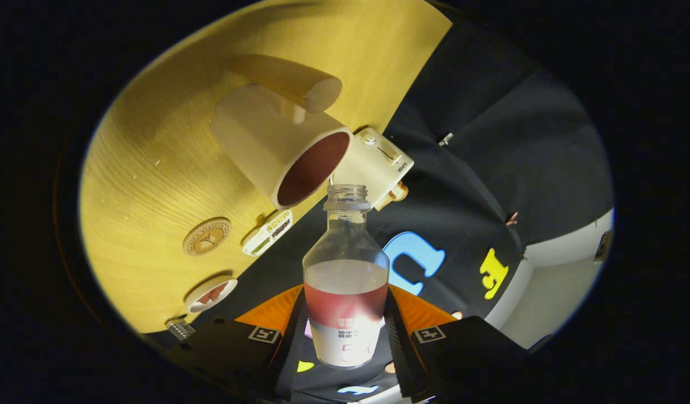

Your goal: Take the bottle from table, then pour the juice into the cup, finally place the bottle on the coaster

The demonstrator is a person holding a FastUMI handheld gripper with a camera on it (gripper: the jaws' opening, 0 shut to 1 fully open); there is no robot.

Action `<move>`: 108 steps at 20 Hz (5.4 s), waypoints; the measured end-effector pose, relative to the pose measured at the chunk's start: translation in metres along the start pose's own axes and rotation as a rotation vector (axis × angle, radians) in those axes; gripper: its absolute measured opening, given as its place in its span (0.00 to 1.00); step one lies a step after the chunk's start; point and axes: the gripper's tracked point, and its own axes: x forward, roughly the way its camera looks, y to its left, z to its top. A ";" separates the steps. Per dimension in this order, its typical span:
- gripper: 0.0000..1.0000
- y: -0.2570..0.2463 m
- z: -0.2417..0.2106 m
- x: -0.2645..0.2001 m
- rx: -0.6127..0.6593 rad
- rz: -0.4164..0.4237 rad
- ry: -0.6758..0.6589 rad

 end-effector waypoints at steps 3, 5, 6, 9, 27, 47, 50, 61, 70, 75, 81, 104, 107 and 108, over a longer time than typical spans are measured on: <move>0.71 0.016 -0.005 -0.004 0.192 0.063 0.071; 0.71 0.029 -0.010 -0.011 0.353 0.116 0.122; 0.71 0.035 -0.012 -0.015 0.434 0.135 0.147; 0.71 0.045 -0.008 -0.023 0.699 0.169 0.194; 0.72 -0.010 -0.039 -0.013 1.971 -0.047 0.090; 0.72 0.054 -0.092 0.049 2.095 -0.226 0.178; 0.72 0.071 -0.082 0.060 2.122 -0.205 0.198; 0.73 0.110 -0.066 0.098 2.178 -0.197 0.232; 0.84 0.123 -0.057 0.102 2.197 -0.147 0.250; 0.98 0.126 -0.053 0.096 2.226 -0.105 0.245; 0.98 0.128 -0.058 0.084 2.238 -0.084 0.253; 0.97 -0.012 -0.169 -0.092 2.113 -0.229 0.264; 0.97 -0.040 -0.191 -0.107 2.095 -0.283 0.280; 0.97 -0.046 -0.198 -0.112 2.087 -0.290 0.293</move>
